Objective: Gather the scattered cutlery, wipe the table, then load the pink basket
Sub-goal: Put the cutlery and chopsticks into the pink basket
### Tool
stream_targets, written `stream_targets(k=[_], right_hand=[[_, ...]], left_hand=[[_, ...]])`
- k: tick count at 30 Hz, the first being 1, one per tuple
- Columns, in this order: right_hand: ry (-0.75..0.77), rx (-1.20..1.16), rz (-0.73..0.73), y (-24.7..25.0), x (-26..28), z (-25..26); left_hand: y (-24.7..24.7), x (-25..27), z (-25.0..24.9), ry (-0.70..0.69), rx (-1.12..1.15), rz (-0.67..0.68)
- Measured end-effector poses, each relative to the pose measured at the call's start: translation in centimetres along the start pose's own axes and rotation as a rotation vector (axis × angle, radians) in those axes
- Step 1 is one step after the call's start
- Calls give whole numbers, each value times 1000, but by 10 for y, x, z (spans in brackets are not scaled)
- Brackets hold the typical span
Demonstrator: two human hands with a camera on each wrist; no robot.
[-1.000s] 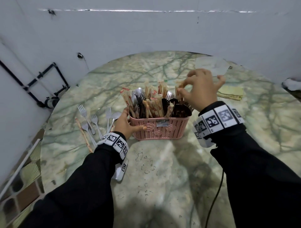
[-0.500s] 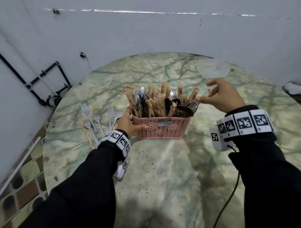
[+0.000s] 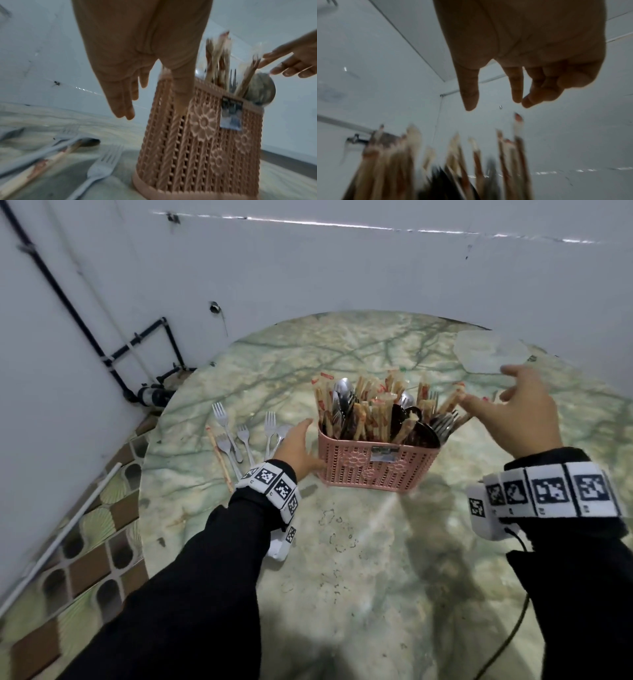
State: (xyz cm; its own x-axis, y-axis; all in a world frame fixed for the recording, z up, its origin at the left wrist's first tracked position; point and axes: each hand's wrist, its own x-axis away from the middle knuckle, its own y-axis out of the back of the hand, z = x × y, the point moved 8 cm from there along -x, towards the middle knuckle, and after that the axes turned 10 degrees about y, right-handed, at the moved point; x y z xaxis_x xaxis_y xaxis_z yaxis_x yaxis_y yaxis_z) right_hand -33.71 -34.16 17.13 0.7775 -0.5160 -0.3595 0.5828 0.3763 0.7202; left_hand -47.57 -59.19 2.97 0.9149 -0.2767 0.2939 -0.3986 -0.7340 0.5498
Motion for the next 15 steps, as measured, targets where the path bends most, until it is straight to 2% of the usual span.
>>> stream_targets(k=[3, 5, 7, 9, 12, 15], right_hand=[[101, -127, -127, 15, 13, 40], [191, -268, -95, 8, 25, 75], [258, -369, 31, -17, 39, 107], [288, -417, 187, -56, 53, 133], [254, -380, 417, -130, 72, 151], [124, -293, 629, -204, 89, 141]], left_hand=[[52, 10, 22, 14, 3, -198], [92, 15, 47, 83, 30, -306], [126, 16, 76, 165, 26, -392], [148, 16, 101, 229, 21, -417], [157, 15, 134, 333, -24, -352], [151, 9, 156, 396, -87, -250]])
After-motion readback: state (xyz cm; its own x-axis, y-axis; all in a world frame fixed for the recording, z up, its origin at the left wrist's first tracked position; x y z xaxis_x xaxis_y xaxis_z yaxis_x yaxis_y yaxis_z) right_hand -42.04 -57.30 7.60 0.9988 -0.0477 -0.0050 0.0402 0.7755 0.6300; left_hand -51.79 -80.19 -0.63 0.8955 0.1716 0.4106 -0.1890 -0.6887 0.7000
